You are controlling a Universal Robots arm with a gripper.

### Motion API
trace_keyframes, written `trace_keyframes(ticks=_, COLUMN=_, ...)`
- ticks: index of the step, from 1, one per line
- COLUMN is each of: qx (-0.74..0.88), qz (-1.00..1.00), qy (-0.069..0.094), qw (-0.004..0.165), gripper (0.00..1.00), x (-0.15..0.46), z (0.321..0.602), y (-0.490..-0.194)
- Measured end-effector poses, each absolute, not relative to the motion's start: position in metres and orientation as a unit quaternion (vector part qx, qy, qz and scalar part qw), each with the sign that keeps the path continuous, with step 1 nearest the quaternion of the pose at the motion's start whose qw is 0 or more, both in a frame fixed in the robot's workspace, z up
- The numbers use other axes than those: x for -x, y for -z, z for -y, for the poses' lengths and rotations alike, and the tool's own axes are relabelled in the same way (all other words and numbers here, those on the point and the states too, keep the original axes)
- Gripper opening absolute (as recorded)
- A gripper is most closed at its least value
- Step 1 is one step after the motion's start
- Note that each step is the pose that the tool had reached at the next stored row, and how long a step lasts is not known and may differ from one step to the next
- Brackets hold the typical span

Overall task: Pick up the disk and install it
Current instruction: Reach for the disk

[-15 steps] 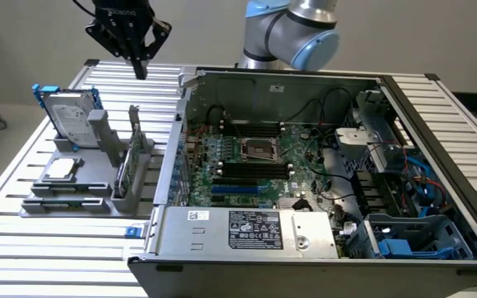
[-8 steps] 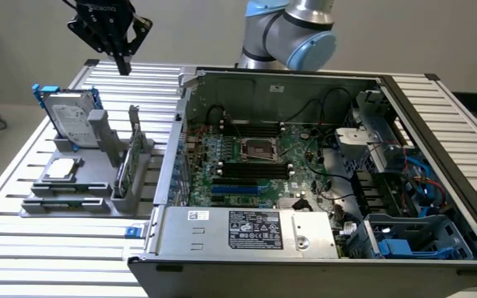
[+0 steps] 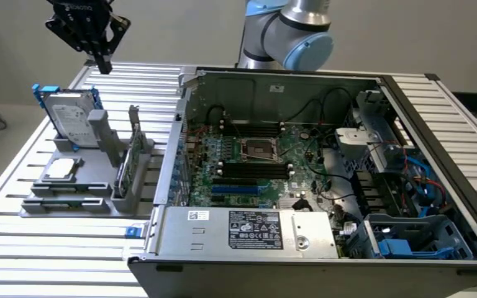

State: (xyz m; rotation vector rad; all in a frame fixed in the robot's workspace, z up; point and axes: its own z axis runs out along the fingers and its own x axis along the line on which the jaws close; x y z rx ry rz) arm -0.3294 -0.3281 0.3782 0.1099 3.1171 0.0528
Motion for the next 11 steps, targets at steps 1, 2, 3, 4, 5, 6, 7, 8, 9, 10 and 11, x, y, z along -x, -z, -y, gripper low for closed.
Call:
trace_keyframes(ticks=1, qx=-0.035, qz=-0.999, qy=-0.017, qw=0.011, gripper=0.11, x=0.334, z=0.328, y=-0.378)
trace_keyframes(ticks=2, qx=-0.035, qz=-0.999, qy=-0.016, qw=0.011, gripper=0.11, x=0.339, z=0.327, y=-0.377)
trace_keyframes(ticks=3, qx=-0.035, qz=-0.999, qy=-0.016, qw=0.011, gripper=0.11, x=0.343, z=0.327, y=-0.377)
trace_keyframes(ticks=4, qx=-0.035, qz=-0.999, qy=-0.016, qw=0.011, gripper=0.11, x=0.348, z=0.327, y=-0.377)
trace_keyframes(ticks=5, qx=-0.035, qz=-0.999, qy=-0.015, qw=0.011, gripper=0.11, x=0.352, z=0.326, y=-0.376)
trace_keyframes(ticks=6, qx=-0.035, qz=-0.999, qy=-0.015, qw=0.011, gripper=0.11, x=0.357, z=0.326, y=-0.376)
trace_keyframes(ticks=7, qx=-0.035, qz=-0.999, qy=-0.015, qw=0.011, gripper=0.11, x=0.361, z=0.326, y=-0.375)
trace_keyframes(ticks=8, qx=-0.035, qz=-0.999, qy=-0.014, qw=0.011, gripper=0.11, x=0.366, z=0.326, y=-0.375)
trace_keyframes(ticks=9, qx=-0.035, qz=-0.999, qy=-0.014, qw=0.011, gripper=0.11, x=0.371, z=0.325, y=-0.375)
trace_keyframes(ticks=10, qx=-0.035, qz=-0.999, qy=-0.014, qw=0.011, gripper=0.11, x=0.375, z=0.325, y=-0.374)
trace_keyframes(ticks=11, qx=-0.035, qz=-0.999, qy=-0.014, qw=0.011, gripper=0.11, x=0.380, z=0.325, y=-0.374)
